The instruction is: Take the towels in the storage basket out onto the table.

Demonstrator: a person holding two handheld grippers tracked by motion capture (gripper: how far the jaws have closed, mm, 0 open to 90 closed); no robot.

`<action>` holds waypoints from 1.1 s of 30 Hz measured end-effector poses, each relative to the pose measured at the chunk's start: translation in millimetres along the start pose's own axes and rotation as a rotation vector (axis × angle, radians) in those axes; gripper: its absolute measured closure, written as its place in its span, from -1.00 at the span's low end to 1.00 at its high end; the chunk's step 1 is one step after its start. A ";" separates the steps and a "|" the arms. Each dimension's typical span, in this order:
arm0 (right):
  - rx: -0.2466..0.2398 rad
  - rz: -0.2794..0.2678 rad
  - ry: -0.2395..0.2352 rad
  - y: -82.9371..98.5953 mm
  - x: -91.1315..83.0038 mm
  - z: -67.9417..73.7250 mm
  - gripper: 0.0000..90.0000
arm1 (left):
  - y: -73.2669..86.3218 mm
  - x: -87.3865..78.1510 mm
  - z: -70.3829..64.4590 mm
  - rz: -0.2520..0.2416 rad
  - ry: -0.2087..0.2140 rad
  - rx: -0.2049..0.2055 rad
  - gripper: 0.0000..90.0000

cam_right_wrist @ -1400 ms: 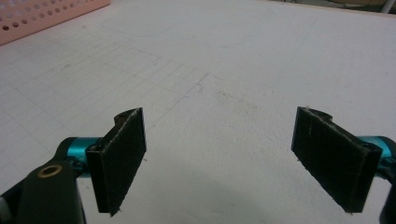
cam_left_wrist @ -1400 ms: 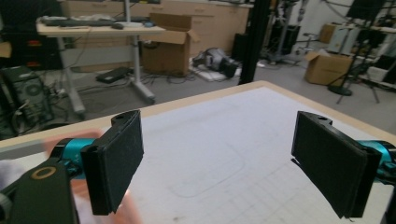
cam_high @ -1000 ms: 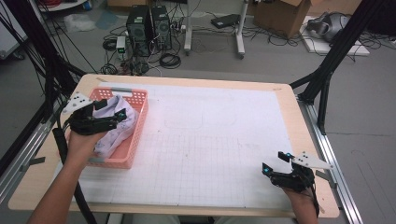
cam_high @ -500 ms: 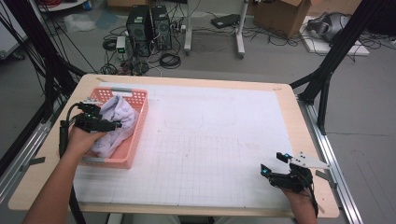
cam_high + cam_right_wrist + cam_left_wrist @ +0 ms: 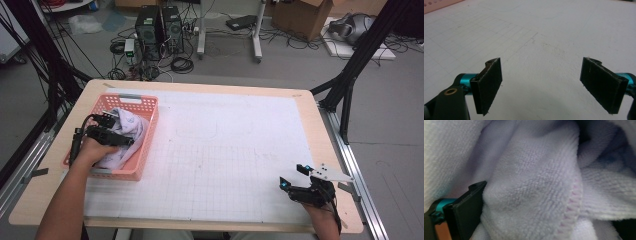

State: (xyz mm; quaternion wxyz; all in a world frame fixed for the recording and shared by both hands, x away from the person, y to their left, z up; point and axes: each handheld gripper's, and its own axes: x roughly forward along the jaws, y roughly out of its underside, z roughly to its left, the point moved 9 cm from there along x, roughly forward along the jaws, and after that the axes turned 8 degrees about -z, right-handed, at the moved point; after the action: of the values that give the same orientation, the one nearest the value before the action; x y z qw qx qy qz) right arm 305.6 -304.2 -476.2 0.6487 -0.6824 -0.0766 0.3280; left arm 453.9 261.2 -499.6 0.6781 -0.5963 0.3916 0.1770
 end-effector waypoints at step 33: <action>0.026 -0.022 0.031 -2.9 -9.6 -4.7 -0.63 | -48.3 -62.4 3.1 -0.448 0.037 -0.144 0.29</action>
State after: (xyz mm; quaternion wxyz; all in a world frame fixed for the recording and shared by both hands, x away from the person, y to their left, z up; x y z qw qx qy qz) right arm 301.7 -312.8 -470.4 0.6623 -0.6779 -0.0698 0.3114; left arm 449.8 267.3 -421.0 0.6488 -0.7184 0.2480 0.0385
